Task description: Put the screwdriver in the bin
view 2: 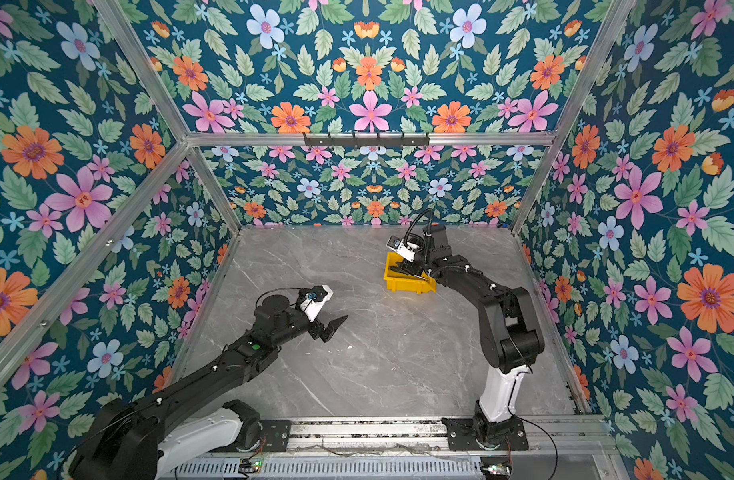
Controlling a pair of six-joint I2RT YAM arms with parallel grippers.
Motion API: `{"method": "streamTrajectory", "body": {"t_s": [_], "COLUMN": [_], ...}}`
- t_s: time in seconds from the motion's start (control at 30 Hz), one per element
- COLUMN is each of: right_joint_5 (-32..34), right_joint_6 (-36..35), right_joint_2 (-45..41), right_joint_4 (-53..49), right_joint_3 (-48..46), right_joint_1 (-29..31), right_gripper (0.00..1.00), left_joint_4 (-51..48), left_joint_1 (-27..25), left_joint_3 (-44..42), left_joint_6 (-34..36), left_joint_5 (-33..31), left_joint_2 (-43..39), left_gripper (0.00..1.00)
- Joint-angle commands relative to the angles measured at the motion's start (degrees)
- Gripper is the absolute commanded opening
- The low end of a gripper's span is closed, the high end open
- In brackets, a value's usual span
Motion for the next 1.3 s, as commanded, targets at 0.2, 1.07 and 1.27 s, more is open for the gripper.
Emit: {"method": "streamTrajectory", "body": {"t_s": [0.2, 1.07, 1.27], "right_joint_5": [2.54, 14.5, 13.99], "right_joint_6": [14.01, 48.13, 50.18], "right_joint_2": [-18.91, -40.74, -32.99], "right_joint_4": [12.98, 37.81, 46.34], "right_joint_3": [-18.28, -61.5, -60.8], "right_joint_1": [-1.4, -17.85, -18.83], "right_gripper": [0.98, 0.99, 0.99], "left_joint_4": [9.9, 56.85, 62.09], "left_joint_1": [7.23, 28.93, 29.64], "left_joint_3": [-4.12, -17.37, -16.77], "left_joint_6": [-6.95, -11.42, -11.62], "left_joint_5": [-10.6, -19.89, -18.79], "left_joint_2": [-0.49, 23.48, 29.89], "left_gripper": [1.0, 1.0, 1.0]}}
